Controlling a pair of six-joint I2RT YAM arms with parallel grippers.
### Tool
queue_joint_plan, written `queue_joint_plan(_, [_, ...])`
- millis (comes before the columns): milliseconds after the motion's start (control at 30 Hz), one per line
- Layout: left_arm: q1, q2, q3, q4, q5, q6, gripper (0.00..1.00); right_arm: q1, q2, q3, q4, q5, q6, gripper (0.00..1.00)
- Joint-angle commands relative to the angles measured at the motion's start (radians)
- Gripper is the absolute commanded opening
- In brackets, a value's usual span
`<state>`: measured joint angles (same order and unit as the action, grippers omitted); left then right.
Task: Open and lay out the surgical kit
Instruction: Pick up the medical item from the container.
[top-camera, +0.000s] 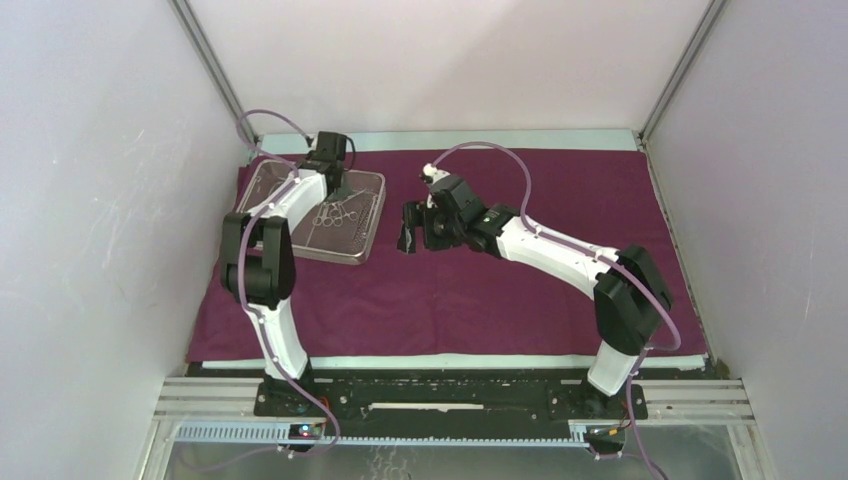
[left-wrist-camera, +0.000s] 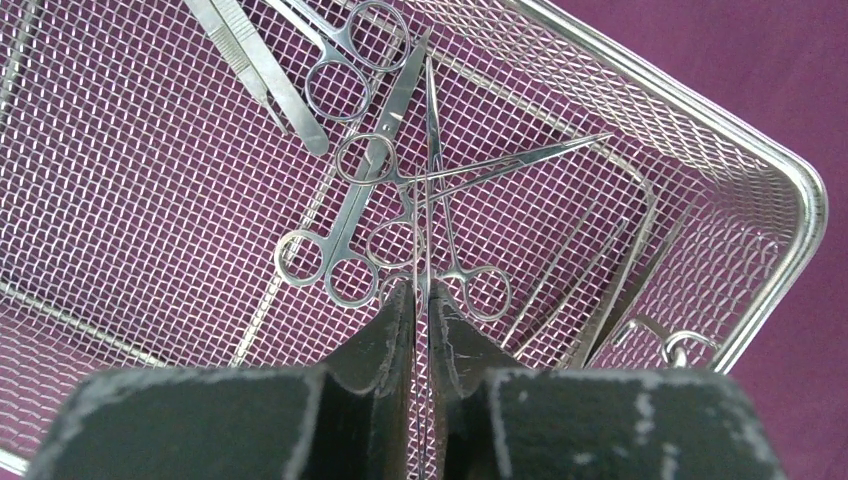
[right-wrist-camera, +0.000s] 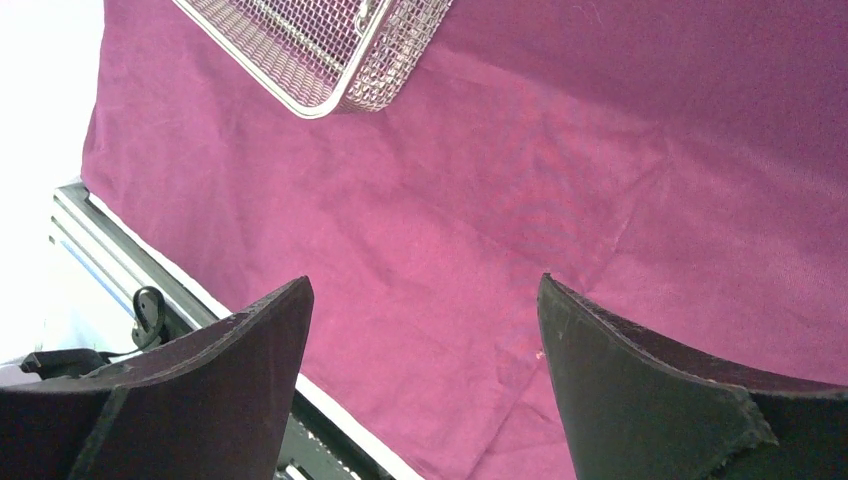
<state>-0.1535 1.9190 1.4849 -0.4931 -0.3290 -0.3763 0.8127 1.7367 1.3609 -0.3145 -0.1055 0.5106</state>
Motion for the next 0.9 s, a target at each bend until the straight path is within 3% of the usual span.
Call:
queue_joint_plan(0, [0.008,0.026,-0.016,0.038,-0.025,0.009,0.14,0.014,0.007,0.036,-0.003,0.017,-0.028,0.92])
queue_joint_plan(267, [0.015,0.087,0.025,-0.035,0.032,-0.062,0.16,0.020,-0.014,0.011,-0.006,0.022,-0.035,0.91])
queue_joint_plan(633, [0.021,0.084,0.019,-0.071,0.048,-0.111,0.31,0.025,-0.037,-0.020,-0.006,0.027,-0.041,0.92])
queue_joint_plan(867, [0.058,0.041,0.010,-0.079,0.058,-0.155,0.30,0.025,-0.043,-0.032,-0.007,0.040,-0.049,0.91])
